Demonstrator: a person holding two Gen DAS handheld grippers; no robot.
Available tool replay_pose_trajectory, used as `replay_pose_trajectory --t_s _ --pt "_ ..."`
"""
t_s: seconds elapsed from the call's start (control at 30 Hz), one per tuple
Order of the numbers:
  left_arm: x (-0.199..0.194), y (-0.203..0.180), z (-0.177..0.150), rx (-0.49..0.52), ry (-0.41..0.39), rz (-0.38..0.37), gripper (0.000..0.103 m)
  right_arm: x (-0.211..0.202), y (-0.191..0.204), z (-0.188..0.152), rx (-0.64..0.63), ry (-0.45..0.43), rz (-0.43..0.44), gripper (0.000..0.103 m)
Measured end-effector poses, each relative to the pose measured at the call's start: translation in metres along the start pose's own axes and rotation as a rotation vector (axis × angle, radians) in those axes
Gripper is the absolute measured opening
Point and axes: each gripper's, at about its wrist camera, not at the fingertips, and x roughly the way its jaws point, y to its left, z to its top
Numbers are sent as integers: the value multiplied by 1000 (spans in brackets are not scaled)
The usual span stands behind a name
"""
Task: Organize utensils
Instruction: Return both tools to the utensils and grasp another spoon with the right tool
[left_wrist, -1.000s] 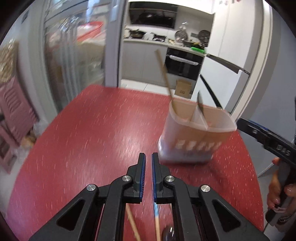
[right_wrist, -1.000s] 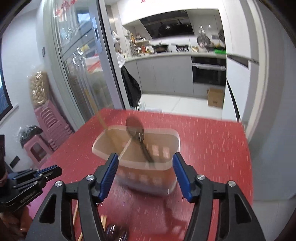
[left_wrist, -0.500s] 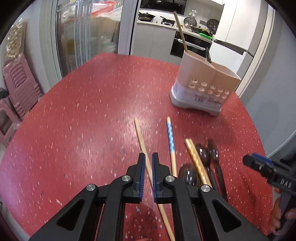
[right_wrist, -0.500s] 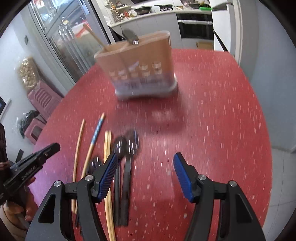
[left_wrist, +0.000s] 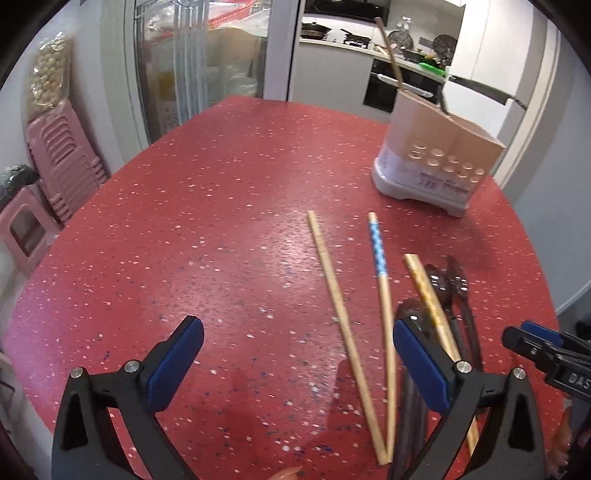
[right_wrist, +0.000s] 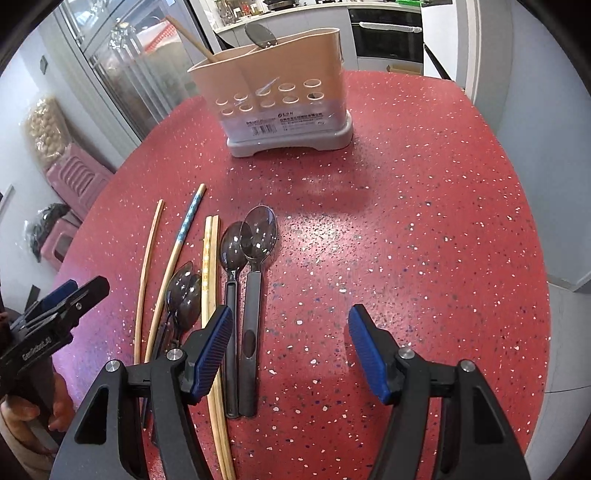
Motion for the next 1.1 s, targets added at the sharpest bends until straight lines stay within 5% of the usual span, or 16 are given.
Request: replay_pose_trajectory --t_s 0.3,0.63,1.1 --pt "37 4 5 -18 107 -5 103 18 5 3 -3 63 -37 69" --pt "58 -4 13 -10 115 33 103 34 17 13 -40 97 -63 68" --pt "86 -6 25 17 152 49 103 56 45 36 -179 164 -173 49"
